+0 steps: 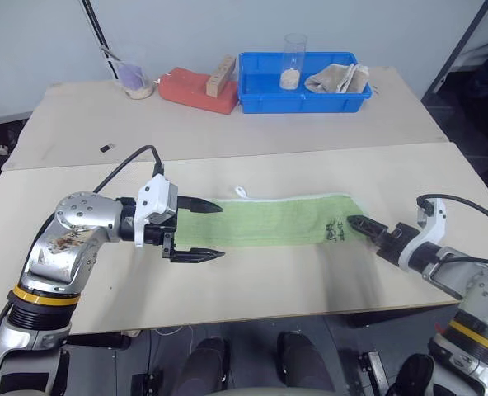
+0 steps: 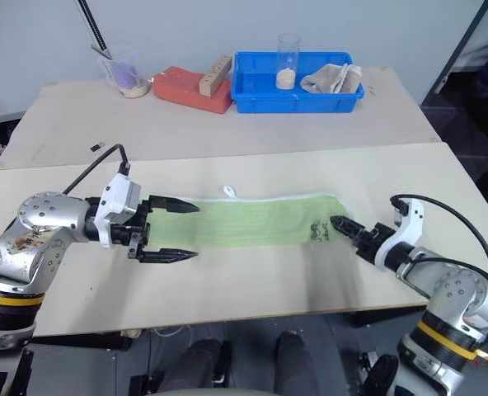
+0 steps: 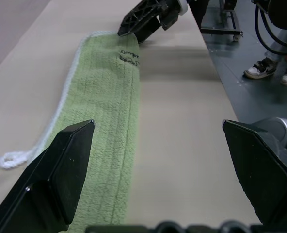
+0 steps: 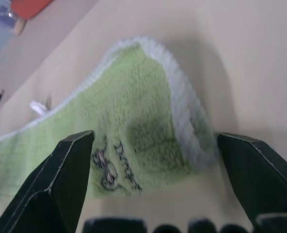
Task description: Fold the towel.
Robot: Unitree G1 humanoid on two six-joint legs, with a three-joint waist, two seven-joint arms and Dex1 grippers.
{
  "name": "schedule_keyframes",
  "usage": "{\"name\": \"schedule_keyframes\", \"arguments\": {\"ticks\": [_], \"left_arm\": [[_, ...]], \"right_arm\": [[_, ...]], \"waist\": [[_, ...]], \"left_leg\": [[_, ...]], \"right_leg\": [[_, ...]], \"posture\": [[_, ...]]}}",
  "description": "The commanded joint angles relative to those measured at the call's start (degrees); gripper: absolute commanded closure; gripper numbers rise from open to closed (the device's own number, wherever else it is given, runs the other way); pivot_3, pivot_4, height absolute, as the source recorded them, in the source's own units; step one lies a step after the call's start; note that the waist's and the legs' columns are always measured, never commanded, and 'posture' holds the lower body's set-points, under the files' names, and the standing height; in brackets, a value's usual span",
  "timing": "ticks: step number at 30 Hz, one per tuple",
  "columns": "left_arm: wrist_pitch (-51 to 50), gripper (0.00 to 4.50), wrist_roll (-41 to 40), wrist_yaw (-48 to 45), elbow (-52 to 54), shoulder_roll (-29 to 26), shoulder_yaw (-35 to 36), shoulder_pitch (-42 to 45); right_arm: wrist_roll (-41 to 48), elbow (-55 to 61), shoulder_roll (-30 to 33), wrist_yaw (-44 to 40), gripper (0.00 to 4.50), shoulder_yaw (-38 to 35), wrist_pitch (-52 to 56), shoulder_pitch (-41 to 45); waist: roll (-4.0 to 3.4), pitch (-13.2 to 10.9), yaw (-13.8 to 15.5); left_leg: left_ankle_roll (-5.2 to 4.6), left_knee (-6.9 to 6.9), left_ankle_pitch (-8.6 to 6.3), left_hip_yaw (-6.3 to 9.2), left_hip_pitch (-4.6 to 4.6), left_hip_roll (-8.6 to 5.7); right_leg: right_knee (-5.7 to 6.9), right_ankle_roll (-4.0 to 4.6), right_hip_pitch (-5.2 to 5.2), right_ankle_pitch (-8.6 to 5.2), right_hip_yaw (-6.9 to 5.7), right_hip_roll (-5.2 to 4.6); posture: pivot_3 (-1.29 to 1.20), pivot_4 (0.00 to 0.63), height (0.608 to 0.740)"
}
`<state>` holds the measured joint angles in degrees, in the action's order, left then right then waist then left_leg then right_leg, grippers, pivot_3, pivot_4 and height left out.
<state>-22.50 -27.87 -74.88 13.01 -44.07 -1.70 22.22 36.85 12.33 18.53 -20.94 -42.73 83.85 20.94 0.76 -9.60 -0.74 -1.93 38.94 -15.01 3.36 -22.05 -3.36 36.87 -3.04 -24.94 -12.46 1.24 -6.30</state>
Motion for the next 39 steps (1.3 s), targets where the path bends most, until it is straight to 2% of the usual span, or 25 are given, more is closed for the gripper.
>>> {"name": "schedule_keyframes", "arguments": {"ticks": [1, 11, 12, 15, 18, 23, 30, 39], "left_arm": [[1.10, 0.00, -1.14, 0.12, 1.80, -0.08, 1.05, -0.16], [0.75, 0.00, -1.50, 1.25, 1.73, -0.28, 1.31, -0.30], [0.52, 0.00, -1.66, 1.41, 1.83, -0.34, 1.40, -0.24], [-0.29, 0.00, -2.16, 2.26, 2.13, -0.49, 1.77, 0.10], [-1.24, 0.00, -3.02, 3.20, 2.57, -0.96, 2.86, 0.10], [-2.66, 0.00, -4.55, 3.52, 4.01, -2.33, 4.90, -0.87], [-6.24, 0.00, -8.36, 4.83, 9.50, -6.24, 9.77, -4.36], [-9.31, 0.00, -10.58, 8.71, 14.31, -7.29, 11.50, -6.76]], "right_arm": [[1.57, 0.72, -0.12, 1.04, 0.82, -1.20, -0.74, 0.41], [3.01, 0.47, 0.06, 2.28, 4.32, -2.09, -1.04, 0.83], [3.13, 0.35, 0.38, 2.31, 4.45, -2.05, -1.22, 0.94], [3.02, -1.49, 3.42, 1.47, 4.45, -1.44, -2.50, 1.78], [3.36, -4.94, 9.60, -1.45, 4.45, 0.05, -3.42, 3.28], [7.11, -1.72, 15.22, -6.26, 4.45, 7.90, -0.67, 6.28], [7.69, 7.14, 13.07, -7.10, 4.45, 26.65, -3.21, 10.58], [4.49, 6.18, 9.00, -7.92, 4.45, 40.61, -9.82, 10.04]], "waist": [[0.00, 0.00, 0.03], [0.00, 0.00, -0.03], [0.00, 0.00, -0.03], [0.00, 0.00, -0.01], [0.00, 0.00, 0.01], [0.00, 0.00, -0.50], [0.01, 0.00, -1.42], [0.01, -0.01, -0.06]], "left_leg": [[0.00, 0.00, 0.00, 0.00, -0.01, 0.00], [0.00, -0.01, 0.00, -0.02, 0.00, 0.00], [-0.01, -0.01, 0.00, -0.02, 0.00, 0.01], [-0.01, -0.01, 0.00, -0.02, 0.00, 0.00], [-0.01, -0.01, 0.00, -0.05, -0.01, -0.02], [-0.06, -0.03, -0.03, -0.11, 0.02, 0.11], [-0.09, -0.08, -0.05, -0.09, -0.03, 0.20], [-0.08, -0.05, -0.05, -0.09, -0.04, 0.09]], "right_leg": [[-0.01, 0.00, 0.00, 0.00, 0.00, 0.00], [-0.01, 0.00, 0.00, 0.00, 0.01, 0.01], [-0.01, 0.00, 0.00, 0.00, 0.01, 0.01], [-0.01, 0.00, 0.00, 0.00, 0.01, 0.01], [-0.06, 0.00, 0.00, 0.00, 0.02, -0.01], [-0.11, 0.00, 0.03, 0.00, 0.05, 0.11], [-0.13, 0.01, -0.07, -0.01, 0.11, 0.19], [-0.17, 0.00, -0.07, 0.00, 0.11, 0.09]], "posture": [[0.00, 0.150, 0.740], [0.00, 0.150, 0.740], [0.00, 0.150, 0.740], [0.00, 0.150, 0.740], [0.00, 0.150, 0.740], [0.00, 0.150, 0.740], [0.00, 0.150, 0.740], [0.00, 0.150, 0.740]]}}
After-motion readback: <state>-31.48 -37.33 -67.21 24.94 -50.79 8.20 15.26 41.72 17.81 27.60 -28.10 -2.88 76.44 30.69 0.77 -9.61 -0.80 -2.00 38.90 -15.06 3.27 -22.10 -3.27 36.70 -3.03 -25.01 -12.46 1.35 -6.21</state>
